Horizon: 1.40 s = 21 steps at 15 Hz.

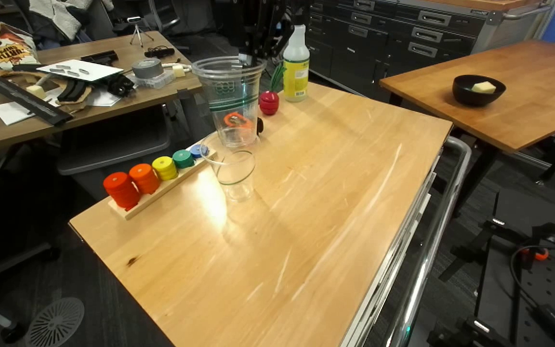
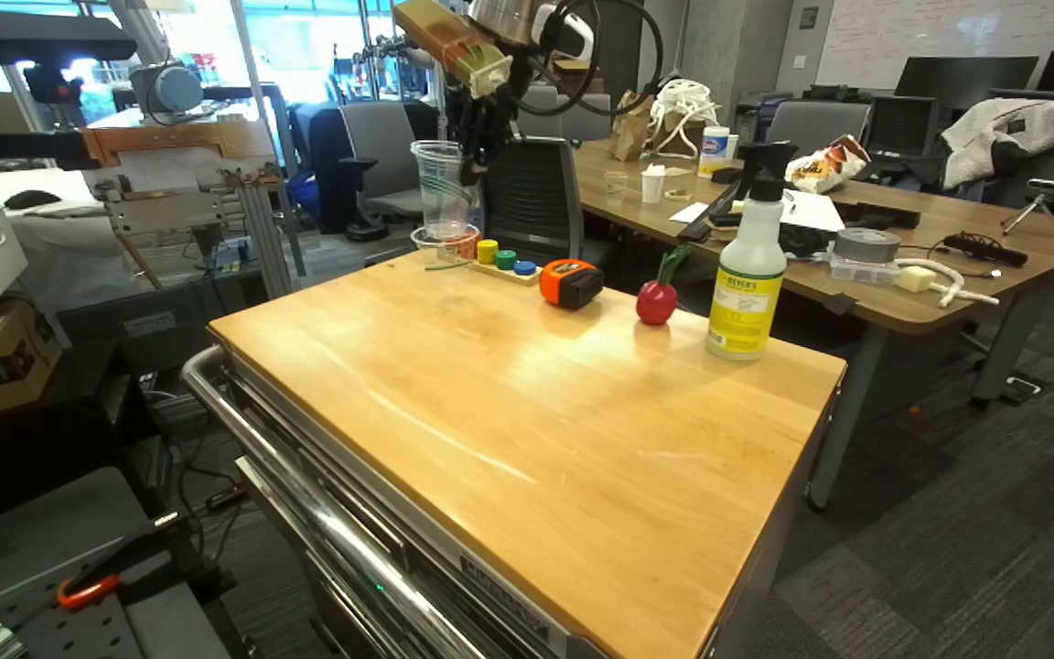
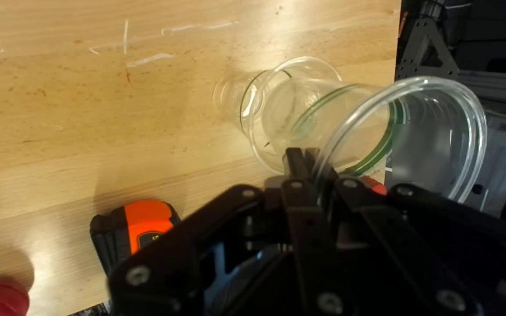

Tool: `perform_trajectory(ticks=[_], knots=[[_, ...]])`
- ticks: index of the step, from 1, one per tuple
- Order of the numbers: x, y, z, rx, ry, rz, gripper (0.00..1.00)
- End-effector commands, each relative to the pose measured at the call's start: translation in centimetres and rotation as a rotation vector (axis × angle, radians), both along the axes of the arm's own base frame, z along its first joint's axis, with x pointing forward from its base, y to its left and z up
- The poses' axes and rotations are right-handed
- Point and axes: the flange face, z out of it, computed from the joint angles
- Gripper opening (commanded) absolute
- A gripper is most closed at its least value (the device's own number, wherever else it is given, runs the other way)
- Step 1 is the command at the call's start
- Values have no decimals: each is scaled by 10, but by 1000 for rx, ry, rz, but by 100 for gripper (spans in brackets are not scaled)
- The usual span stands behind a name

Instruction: Stack the cups together

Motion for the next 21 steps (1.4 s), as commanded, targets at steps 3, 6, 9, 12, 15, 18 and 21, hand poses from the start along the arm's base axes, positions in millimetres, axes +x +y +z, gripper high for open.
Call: perform_trajectory(ticks=[3, 6, 9, 12, 15, 18, 21], knots=[[-1, 5, -12, 16, -46, 28, 2], [-3, 10, -21, 13, -49, 41, 2], [-7, 16, -30, 9, -51, 60, 2], [-11, 26, -37, 5, -63, 96, 2], [-10, 35, -37, 4, -96, 112, 40], [-6, 41, -28, -19, -152, 138, 62], [-3, 41, -17, -48, -211, 166, 84]])
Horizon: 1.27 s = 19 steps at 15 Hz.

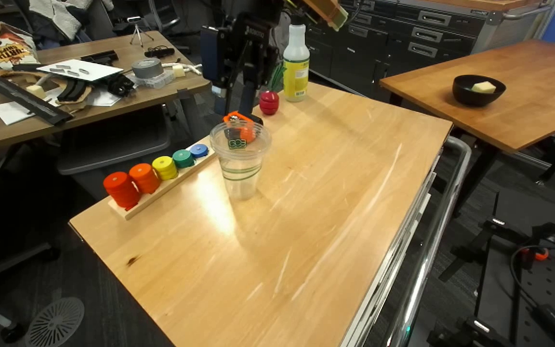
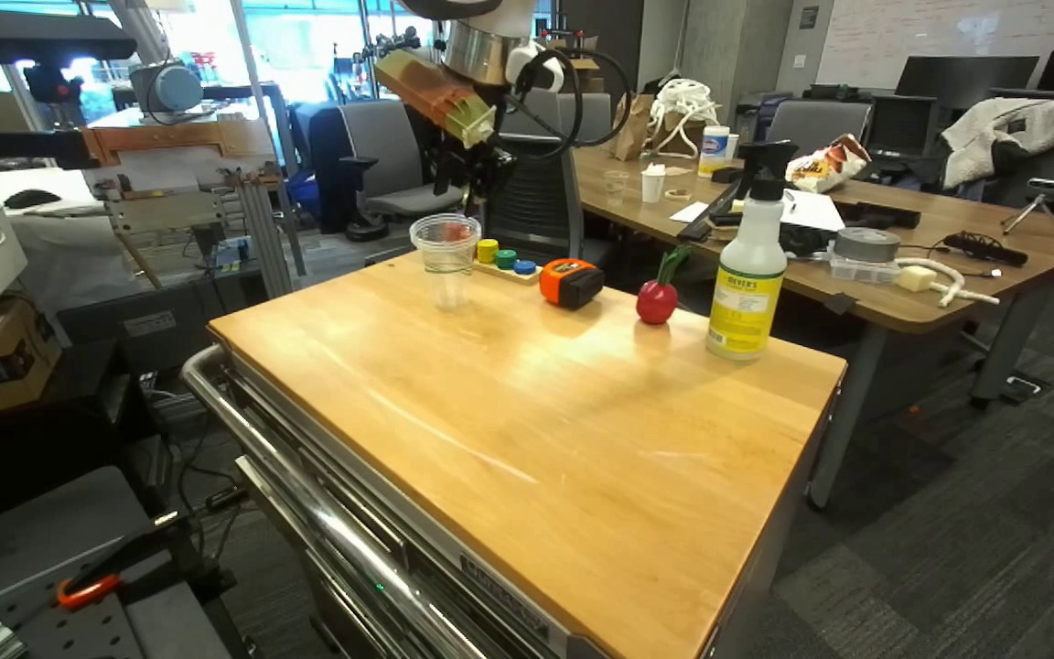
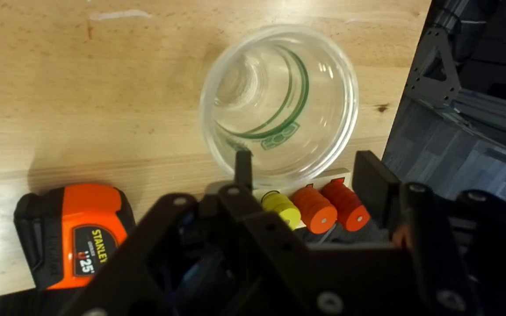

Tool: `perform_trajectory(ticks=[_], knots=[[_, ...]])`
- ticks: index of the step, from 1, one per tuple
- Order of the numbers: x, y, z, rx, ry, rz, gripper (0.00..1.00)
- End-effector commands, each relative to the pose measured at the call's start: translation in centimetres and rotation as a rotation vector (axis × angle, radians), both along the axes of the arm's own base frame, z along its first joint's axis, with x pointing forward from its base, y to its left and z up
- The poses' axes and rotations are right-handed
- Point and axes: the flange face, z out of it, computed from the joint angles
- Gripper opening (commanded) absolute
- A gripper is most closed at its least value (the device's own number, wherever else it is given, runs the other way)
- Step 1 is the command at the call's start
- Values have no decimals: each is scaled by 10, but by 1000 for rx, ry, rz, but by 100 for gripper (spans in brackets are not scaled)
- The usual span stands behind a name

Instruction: Stack the cups together

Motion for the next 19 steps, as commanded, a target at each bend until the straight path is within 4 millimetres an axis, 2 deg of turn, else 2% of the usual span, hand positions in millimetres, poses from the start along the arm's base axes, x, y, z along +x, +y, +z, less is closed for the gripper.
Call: perform_trajectory(ticks=[1, 2, 3, 5, 8, 12, 15, 16, 17, 19], knots=[[2, 0, 23, -40, -80, 42, 93], [1, -2, 28, -57, -72, 58, 99], [-1, -4, 35, -68, -66, 69, 100], [-3, -12, 52, -117, -78, 106, 100], [-12, -33, 89, -177, -57, 152, 100], [-39, -86, 150, -214, 53, 212, 100], [-61, -138, 191, -177, 88, 204, 100], [-50, -115, 166, -196, 81, 190, 100], [-54, -126, 176, -195, 78, 181, 100], [-54, -129, 172, -194, 85, 177, 100]])
